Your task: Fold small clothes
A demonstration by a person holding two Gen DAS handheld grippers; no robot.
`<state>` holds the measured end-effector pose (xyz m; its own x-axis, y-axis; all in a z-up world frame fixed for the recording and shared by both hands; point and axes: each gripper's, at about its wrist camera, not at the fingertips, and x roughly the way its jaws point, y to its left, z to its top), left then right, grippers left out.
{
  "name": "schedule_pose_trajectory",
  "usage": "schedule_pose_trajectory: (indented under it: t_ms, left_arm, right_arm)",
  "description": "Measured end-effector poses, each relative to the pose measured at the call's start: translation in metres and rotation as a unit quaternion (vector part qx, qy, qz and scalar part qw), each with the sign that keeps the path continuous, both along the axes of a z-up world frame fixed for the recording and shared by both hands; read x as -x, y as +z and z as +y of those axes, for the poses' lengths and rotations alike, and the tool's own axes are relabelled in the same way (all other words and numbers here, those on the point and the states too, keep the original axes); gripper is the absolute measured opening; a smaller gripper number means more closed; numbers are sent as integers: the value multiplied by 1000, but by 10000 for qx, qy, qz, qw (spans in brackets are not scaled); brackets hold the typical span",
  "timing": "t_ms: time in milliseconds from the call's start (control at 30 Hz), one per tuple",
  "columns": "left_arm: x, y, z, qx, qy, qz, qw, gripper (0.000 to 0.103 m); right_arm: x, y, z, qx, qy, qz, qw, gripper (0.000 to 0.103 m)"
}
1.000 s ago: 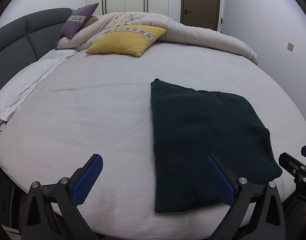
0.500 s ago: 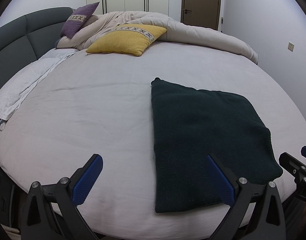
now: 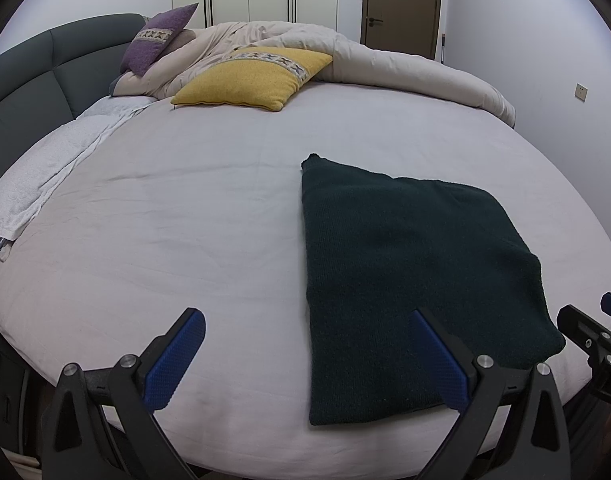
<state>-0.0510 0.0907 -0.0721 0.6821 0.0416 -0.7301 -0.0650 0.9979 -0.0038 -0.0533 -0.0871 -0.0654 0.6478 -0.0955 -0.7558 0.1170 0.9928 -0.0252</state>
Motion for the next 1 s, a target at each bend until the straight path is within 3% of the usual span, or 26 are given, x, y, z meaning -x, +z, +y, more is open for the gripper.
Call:
schedule_pose_trajectory:
  t_ms: [1000]
  left_arm:
    - [-1, 0, -1, -1, -6, 11, 10000, 103]
  right_arm:
    - [0, -1, 2, -32, 10, 20, 10000, 103]
